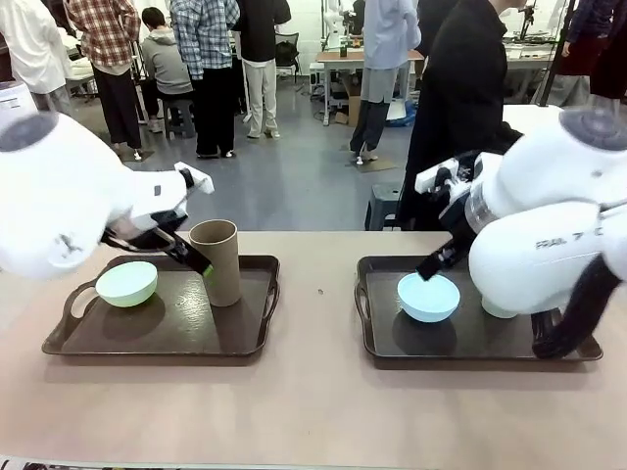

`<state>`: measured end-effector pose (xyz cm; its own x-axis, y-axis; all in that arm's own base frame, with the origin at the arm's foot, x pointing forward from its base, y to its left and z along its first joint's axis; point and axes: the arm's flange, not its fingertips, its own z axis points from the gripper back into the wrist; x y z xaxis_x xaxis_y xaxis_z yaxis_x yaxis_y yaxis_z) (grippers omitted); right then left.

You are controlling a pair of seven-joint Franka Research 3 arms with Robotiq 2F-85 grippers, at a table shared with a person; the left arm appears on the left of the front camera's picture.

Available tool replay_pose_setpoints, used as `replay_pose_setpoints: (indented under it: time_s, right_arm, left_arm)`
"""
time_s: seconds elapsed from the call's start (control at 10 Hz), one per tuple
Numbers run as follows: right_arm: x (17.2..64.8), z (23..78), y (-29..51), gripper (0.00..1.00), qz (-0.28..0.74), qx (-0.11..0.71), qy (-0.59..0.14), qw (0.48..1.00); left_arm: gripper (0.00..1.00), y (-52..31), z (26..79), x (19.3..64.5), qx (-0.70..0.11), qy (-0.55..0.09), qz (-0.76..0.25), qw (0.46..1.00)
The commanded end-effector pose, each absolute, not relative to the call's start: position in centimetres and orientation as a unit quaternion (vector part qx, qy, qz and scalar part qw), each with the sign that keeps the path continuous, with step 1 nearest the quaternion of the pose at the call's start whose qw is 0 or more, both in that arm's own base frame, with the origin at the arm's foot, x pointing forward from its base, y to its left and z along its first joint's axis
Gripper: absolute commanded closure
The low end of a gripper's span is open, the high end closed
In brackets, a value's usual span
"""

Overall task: Set up a tray with a mat and arrange the tableware.
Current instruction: Pick up the Picnic Bowl and Reusable plastic cup from the Handle tray in front of the human's position and hold them in the air.

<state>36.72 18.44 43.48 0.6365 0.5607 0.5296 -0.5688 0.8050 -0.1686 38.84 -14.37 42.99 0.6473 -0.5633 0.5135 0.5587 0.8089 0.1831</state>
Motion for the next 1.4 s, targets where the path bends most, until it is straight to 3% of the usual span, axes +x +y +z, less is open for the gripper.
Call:
replay_pose_setpoints:
  time_s: [0.0, 0.1, 0.3, 0.4, 0.6, 0.7, 0.8, 0.9, 1.1, 1.2, 1.3]
  right_arm:
    - [27.0, 49.6, 17.7, 0.00, 0.323, 0.043, -0.331, 0.886]
    - [23.6, 49.0, 15.6, 0.00, 0.292, 0.036, -0.275, 0.915]
    - [19.0, 43.6, 10.2, 0.00, 0.178, 0.054, -0.094, 0.978]
    - [28.4, 52.1, 18.5, 0.00, 0.282, 0.030, -0.268, 0.921]
    - [28.4, 52.1, 18.5, 0.00, 0.282, 0.030, -0.268, 0.921]
    - [26.5, 52.4, 17.0, 0.00, 0.253, 0.023, -0.222, 0.941]
    - [28.3, 50.6, 14.8, 0.00, 0.196, 0.137, -0.182, 0.954]
    - [28.4, 49.5, 8.7, 0.00, 0.084, 0.289, -0.170, 0.938]
    - [26.2, 46.6, -0.8, 0.00, -0.063, 0.448, -0.132, 0.882]
    - [24.9, 45.6, -3.5, 0.00, -0.090, 0.473, -0.149, 0.864]
    - [30.8, 51.7, 4.4, 0.00, 0.112, 0.271, -0.164, 0.942]
  left_arm:
    - [0.00, -10.0, 47.0, 30.4, 0.026, -0.258, -0.302, 0.917]
    - [0.00, -9.0, 46.7, 28.4, -0.003, -0.201, -0.289, 0.936]
    - [0.00, -8.3, 45.2, 25.2, -0.088, -0.080, -0.253, 0.960]
    - [0.00, -10.8, 49.3, 33.0, -0.008, -0.202, -0.289, 0.936]
    - [0.00, -10.8, 49.3, 33.0, -0.008, -0.202, -0.289, 0.936]
    - [0.00, -10.4, 49.8, 30.9, -0.035, -0.158, -0.281, 0.946]
    - [0.00, -9.1, 49.2, 33.1, -0.121, -0.144, -0.265, 0.946]
    - [0.00, -5.3, 48.6, 33.9, -0.292, -0.150, -0.237, 0.914]
    - [0.00, 0.2, 46.6, 33.9, -0.480, -0.129, -0.220, 0.839]
    - [0.00, 1.5, 45.7, 33.7, -0.502, -0.121, -0.214, 0.829]
    - [0.00, -2.0, 47.3, 33.8, -0.294, -0.175, -0.250, 0.906]
